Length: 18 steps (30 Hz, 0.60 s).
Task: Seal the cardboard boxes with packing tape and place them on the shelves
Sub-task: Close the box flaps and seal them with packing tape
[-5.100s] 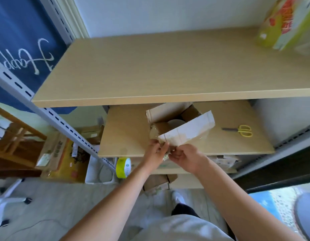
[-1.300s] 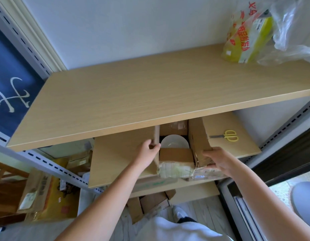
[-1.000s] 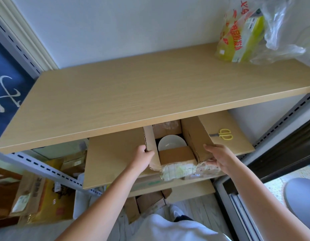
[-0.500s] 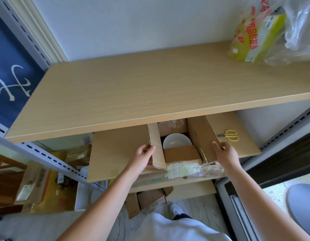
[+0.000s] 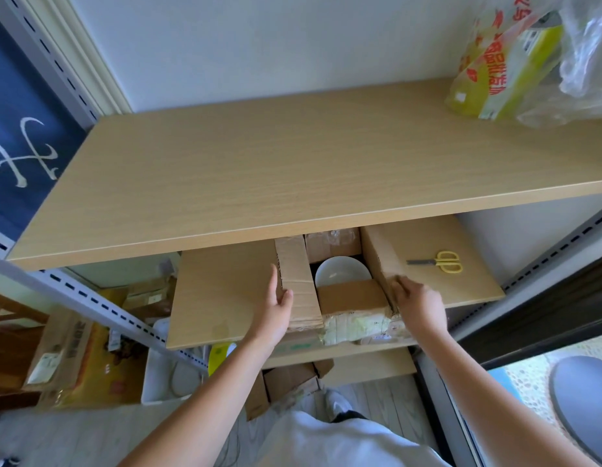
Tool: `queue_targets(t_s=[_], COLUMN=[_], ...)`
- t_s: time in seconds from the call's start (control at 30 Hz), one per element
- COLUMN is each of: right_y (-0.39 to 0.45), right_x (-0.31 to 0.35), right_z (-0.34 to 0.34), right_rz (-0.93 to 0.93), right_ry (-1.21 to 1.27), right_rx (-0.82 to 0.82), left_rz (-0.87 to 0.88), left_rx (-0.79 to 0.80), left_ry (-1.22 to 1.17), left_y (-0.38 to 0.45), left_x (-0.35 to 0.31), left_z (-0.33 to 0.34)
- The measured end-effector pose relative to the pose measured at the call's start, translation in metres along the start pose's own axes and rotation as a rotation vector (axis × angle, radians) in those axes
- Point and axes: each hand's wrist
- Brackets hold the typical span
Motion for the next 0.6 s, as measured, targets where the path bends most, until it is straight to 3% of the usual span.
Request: queue_targets(t_s=[0.1,0.37,0.47,0.53,0.6], right_y=[-0.009,-0.007,0.0,0.003,-0.001], right_x=[0.015,0.016,0.022,0.034,0.053], right_z=[0.013,0.024,0.018,0.012,0.008], right_rz=[0.026,0.116,0.212,0.247,0.147], right_ry=[-0.101,-0.055,-0.18,-0.219,-0.269], right_rx=[0.134,0.128,0.231,0.233,0.22], left_rz=[-0.001,-0.076,-0.065,-0.008,0.088], left_rx=[0.003,0.053,0.08,-0.004,-0.216], left_ry=[0.038,0.109,0.135,0.035,-0.039], left_y=[0.002,0.006,0.0,-0.006,-0.01], left_x=[0.002,0.005,0.006,0.012,0.03], left_z=[0.006,0.004,0.0,-0.006,-0.015])
Point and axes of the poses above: each hand's wrist, its own y-axis towards the middle knuckle, its own z-axis out of the palm, x = y × z, and after that the axes turned 2 degrees about x, right-handed
